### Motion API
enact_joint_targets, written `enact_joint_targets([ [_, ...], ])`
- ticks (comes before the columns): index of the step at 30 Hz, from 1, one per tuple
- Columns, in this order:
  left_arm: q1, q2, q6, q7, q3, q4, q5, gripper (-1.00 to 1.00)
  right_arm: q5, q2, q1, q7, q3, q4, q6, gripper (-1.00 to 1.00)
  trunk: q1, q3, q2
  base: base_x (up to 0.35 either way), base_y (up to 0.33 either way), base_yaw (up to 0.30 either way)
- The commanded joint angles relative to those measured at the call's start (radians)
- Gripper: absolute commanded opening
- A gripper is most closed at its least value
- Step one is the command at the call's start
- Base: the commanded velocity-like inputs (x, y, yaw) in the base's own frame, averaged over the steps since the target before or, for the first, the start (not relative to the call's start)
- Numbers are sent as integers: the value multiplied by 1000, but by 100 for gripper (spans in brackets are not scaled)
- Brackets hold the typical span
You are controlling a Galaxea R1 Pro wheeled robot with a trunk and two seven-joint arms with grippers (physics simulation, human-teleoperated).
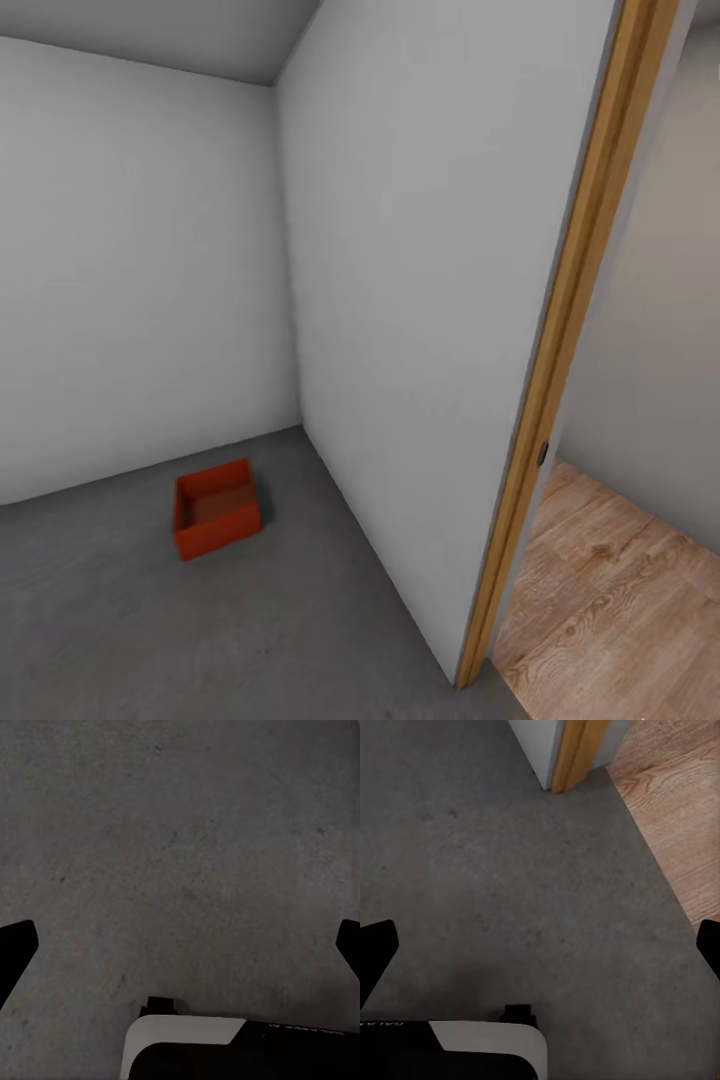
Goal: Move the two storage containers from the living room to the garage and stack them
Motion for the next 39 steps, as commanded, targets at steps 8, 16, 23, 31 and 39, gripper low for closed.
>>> enact_joint_targets([
  [8,-1,0,-5,-7,4,4,8,100,0,0,-1,13,4,4,-6,100,0,0,-1,0,0,-220],
  [16,-1,0,-5,-7,4,4,8,100,0,0,-1,15,4,4,-6,100,0,0,-1,0,0,-274],
  [23,-1,1,-5,-7,4,4,8,100,0,0,-1,15,3,4,-6,100,0,0,-1,0,0,-277],
  [31,-1,1,-5,-7,4,4,8,100,0,0,-1,15,4,4,-6,100,0,0,-1,0,0,-277],
  [39,-1,1,-4,-7,4,4,8,100,0,0,-1,15,4,4,-6,100,0,0,-1,0,0,-277],
])
